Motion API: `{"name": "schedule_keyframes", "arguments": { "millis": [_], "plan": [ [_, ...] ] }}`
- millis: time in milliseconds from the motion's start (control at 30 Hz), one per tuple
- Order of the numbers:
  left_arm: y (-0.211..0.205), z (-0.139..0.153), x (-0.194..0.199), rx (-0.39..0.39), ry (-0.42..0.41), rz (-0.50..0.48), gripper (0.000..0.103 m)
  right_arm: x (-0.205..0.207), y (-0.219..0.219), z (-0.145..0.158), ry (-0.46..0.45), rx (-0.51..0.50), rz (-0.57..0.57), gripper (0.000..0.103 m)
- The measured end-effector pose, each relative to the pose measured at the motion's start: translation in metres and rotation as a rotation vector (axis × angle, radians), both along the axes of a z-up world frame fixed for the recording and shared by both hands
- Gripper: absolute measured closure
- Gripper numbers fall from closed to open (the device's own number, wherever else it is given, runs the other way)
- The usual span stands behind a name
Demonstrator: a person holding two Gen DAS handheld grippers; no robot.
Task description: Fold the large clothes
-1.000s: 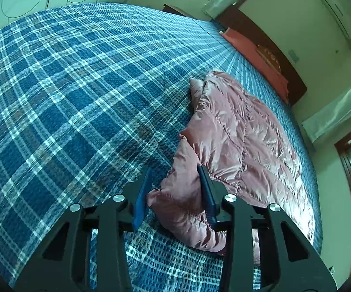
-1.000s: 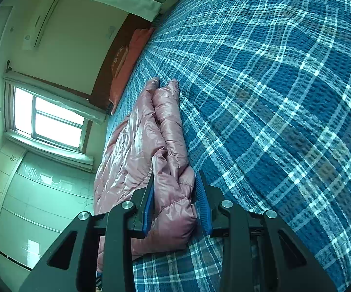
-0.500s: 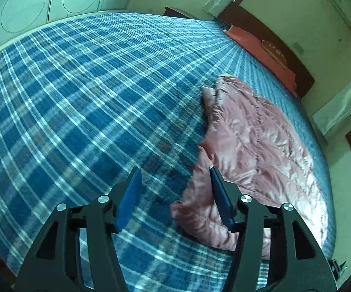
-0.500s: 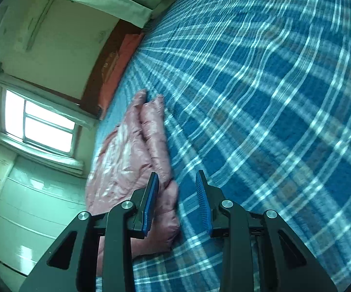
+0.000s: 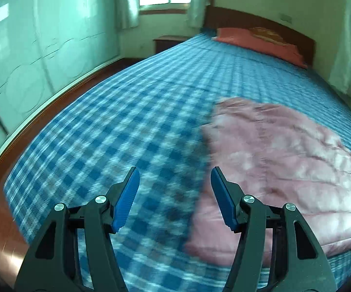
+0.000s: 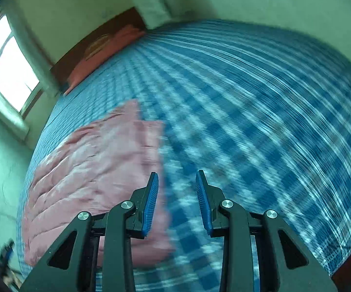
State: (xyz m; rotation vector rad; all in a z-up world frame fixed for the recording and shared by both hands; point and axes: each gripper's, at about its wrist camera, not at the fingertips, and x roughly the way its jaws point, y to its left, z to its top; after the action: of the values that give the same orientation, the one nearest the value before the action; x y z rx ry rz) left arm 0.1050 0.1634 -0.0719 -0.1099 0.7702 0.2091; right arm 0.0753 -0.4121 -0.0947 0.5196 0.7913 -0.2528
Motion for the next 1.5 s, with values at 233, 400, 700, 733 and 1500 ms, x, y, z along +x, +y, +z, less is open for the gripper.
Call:
{"name": "schedule_keyframes", "arguments": {
  "millis": [233, 400, 700, 733, 1500],
  "plan": [
    [-0.089, -0.003, 0.029, 0.057, 0.023, -0.147, 0.042, 0.060, 0.096, 0.015, 0.001, -0.076, 0.242, 0.070],
    [-0.141, -0.018, 0.050, 0.135, 0.065, -0.195, 0.042, 0.101, 0.168, 0.007, 0.066, -0.174, 0.389, 0.070],
    [-0.162, -0.074, 0.077, 0.198, 0.173, -0.190, 0.046, 0.128, 0.211, -0.052, 0.201, -0.313, 0.473, 0.070],
    [-0.164, -0.076, 0.076, 0.208, 0.175, -0.194, 0.048, 0.130, 0.210, -0.052, 0.206, -0.306, 0.473, 0.070],
    [-0.174, -0.054, 0.112, 0.126, 0.126, -0.187, 0.056, 0.169, 0.207, -0.030, 0.092, -0.246, 0.475, 0.070]
  ]
}}
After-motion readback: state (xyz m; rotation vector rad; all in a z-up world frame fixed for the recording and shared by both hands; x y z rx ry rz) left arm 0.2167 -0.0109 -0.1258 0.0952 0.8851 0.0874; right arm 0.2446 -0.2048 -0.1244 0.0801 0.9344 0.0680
